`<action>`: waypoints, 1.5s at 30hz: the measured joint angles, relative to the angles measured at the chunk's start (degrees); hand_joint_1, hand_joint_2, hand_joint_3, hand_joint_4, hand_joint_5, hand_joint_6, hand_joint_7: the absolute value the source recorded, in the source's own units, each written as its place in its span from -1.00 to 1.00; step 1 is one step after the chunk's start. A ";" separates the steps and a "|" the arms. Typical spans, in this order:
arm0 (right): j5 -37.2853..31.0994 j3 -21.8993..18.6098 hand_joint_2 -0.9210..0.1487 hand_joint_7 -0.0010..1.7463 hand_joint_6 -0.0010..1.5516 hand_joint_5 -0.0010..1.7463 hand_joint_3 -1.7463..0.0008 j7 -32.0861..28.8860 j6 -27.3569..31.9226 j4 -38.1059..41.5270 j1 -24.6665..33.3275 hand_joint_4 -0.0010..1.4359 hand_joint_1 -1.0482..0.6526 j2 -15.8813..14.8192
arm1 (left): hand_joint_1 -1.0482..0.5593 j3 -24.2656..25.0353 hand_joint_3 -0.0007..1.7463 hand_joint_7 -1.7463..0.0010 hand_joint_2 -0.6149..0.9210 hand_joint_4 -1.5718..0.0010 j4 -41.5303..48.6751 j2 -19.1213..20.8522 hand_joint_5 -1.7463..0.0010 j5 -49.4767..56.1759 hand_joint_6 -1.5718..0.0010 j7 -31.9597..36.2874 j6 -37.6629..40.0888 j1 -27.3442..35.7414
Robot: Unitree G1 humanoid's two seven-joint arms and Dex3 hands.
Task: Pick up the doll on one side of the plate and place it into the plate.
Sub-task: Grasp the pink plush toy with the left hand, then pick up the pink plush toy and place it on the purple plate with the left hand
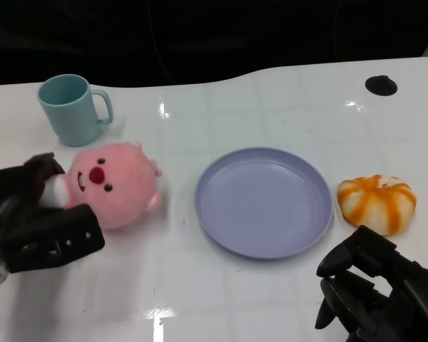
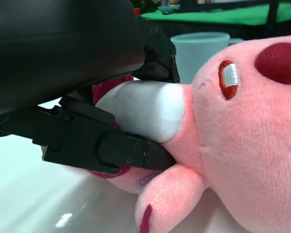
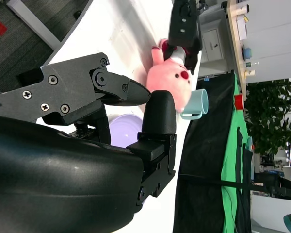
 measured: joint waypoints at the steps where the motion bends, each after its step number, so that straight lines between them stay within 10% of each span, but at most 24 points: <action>1: 0.00 0.08 -0.99 0.89 -0.48 1.00 0.28 -0.03 0.02 0.01 -0.04 -0.26 -0.15 0.01 | 0.06 0.76 0.00 -1.00 0.68 -0.16 -0.72 -0.02 -1.00 -0.58 0.11 -0.32 0.49 -0.01; 18: 0.25 0.80 -0.99 0.91 -0.49 1.00 0.28 -0.56 0.38 0.11 -0.17 -0.28 -0.15 0.20 | 0.08 6.08 -0.09 -1.00 0.63 -0.15 -24.38 0.29 -1.00 -4.73 0.15 -11.98 8.96 0.56; 28: 1.34 -0.85 -0.98 0.91 -0.48 1.00 0.28 0.53 0.51 -0.20 0.32 -0.25 -0.16 -0.57 | 0.09 4.51 0.30 -1.00 0.38 -0.21 -41.82 -4.26 -1.00 -4.57 0.03 -21.46 16.00 1.09; 45: 1.49 -0.92 -0.97 0.91 -0.49 1.00 0.26 0.80 0.80 -0.23 0.75 -0.27 -0.16 -0.78 | 0.09 -0.45 0.41 -1.00 0.32 -0.22 -40.49 -13.18 -1.00 -2.30 0.00 -23.47 18.86 -0.61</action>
